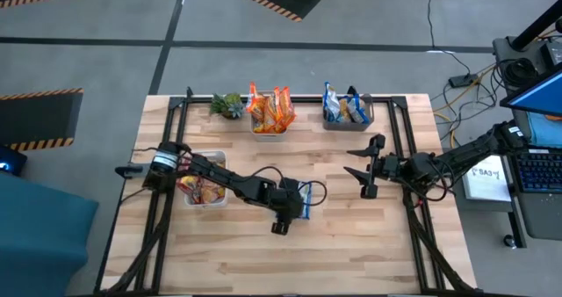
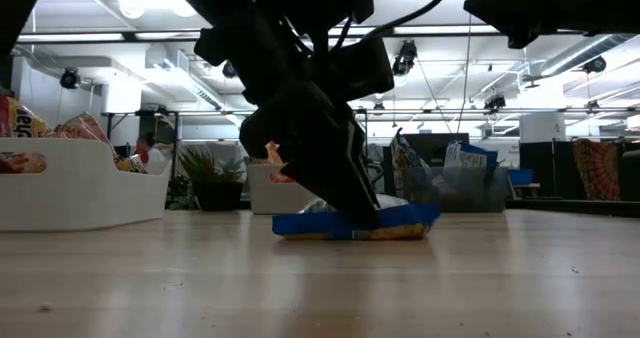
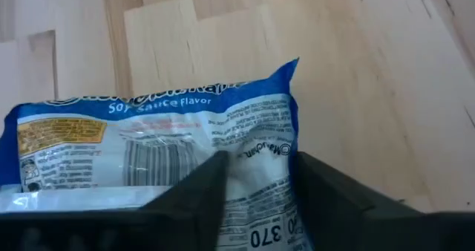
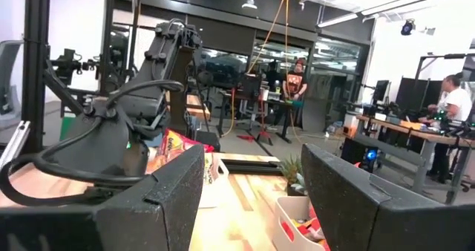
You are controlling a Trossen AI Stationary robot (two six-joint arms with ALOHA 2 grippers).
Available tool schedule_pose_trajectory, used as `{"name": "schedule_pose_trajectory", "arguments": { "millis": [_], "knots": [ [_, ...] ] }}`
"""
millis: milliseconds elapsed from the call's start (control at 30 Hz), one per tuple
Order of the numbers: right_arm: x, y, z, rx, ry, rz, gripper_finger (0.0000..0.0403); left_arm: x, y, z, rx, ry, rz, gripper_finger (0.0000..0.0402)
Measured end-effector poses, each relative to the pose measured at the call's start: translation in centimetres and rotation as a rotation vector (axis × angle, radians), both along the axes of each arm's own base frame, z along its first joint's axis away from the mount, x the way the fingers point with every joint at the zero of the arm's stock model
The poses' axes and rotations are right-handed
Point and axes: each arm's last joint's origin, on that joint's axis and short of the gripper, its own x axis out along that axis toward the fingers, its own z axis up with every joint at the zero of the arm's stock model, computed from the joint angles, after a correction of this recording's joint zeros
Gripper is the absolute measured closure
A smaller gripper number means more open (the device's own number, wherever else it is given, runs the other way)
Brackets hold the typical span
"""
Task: Sort Maruchan noodles
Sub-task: Put the blue noodle pack into the black bin
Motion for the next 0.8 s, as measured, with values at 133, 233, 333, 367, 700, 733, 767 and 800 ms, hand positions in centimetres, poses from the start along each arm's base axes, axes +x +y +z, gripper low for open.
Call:
{"name": "schedule_pose_trajectory", "arguments": {
  "millis": [133,233,333,367,700,733,767,800],
  "knots": [
    [0.0,-0.1,0.0,0.000,0.006,-0.032,0.0188,0.0,0.0,0.1,-0.003,0.002,0.003,0.0331],
    [0.0,-0.1,-0.2,-0.001,0.022,-0.047,0.0188,-0.1,0.0,0.3,-0.003,0.000,0.002,0.0385],
    [0.0,-0.1,-0.3,-0.006,0.035,-0.049,0.0188,-0.2,0.0,0.7,0.001,-0.007,-0.004,0.0390],
    [0.1,-0.1,-0.4,-0.009,0.045,-0.049,0.0188,-0.2,0.0,1.0,0.004,-0.013,-0.008,0.0391],
    [1.4,0.3,0.2,0.012,0.360,-0.019,0.0188,-0.7,0.9,4.8,0.103,-0.112,0.019,0.0399],
    [1.6,0.5,0.4,0.022,0.395,0.001,0.0188,-0.8,1.2,5.3,0.104,-0.125,0.030,0.0400],
    [1.9,0.6,0.7,0.033,0.426,0.026,0.0188,-0.8,1.5,5.8,0.100,-0.141,0.042,0.0400],
    [2.1,0.8,0.9,0.047,0.447,0.055,0.0188,-0.8,1.8,6.3,0.094,-0.157,0.057,0.0400]
  ]
}}
